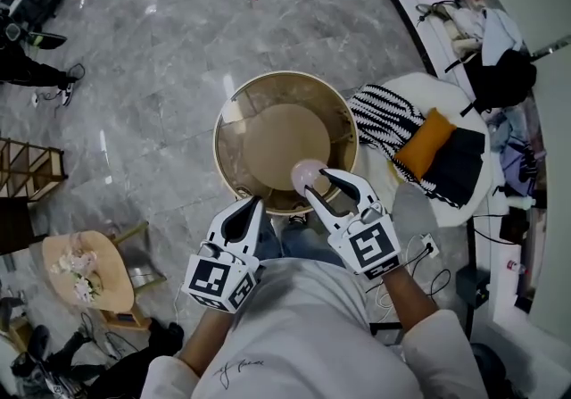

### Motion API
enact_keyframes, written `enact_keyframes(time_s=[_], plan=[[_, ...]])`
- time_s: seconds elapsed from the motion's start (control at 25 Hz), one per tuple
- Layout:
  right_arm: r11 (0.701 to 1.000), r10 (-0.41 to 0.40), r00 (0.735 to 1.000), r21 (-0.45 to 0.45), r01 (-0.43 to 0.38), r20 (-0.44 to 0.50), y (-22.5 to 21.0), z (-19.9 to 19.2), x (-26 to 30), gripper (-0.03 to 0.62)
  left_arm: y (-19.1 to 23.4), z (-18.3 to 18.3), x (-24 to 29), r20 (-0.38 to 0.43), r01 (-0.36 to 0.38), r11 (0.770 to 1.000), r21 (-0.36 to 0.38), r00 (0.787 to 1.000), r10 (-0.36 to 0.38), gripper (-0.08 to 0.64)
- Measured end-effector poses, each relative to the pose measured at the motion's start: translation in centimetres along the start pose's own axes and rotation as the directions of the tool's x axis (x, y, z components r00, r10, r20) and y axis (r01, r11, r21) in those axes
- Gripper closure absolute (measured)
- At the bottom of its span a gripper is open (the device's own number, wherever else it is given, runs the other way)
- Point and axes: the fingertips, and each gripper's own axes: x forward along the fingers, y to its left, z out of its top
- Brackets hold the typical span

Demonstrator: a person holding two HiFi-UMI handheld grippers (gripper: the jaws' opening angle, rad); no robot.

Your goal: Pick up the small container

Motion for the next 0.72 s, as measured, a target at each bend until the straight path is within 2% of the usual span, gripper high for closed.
enact_keyframes(time_s=[0.72], plan=[[0.999, -0.032, 0.998, 0.021, 0.031, 0.053, 0.8, 1.6, -4.6, 0.445, -1.4, 1.6, -2.2, 0.092, -0.022, 1.0, 0.005, 0.996, 0.022, 0.541]])
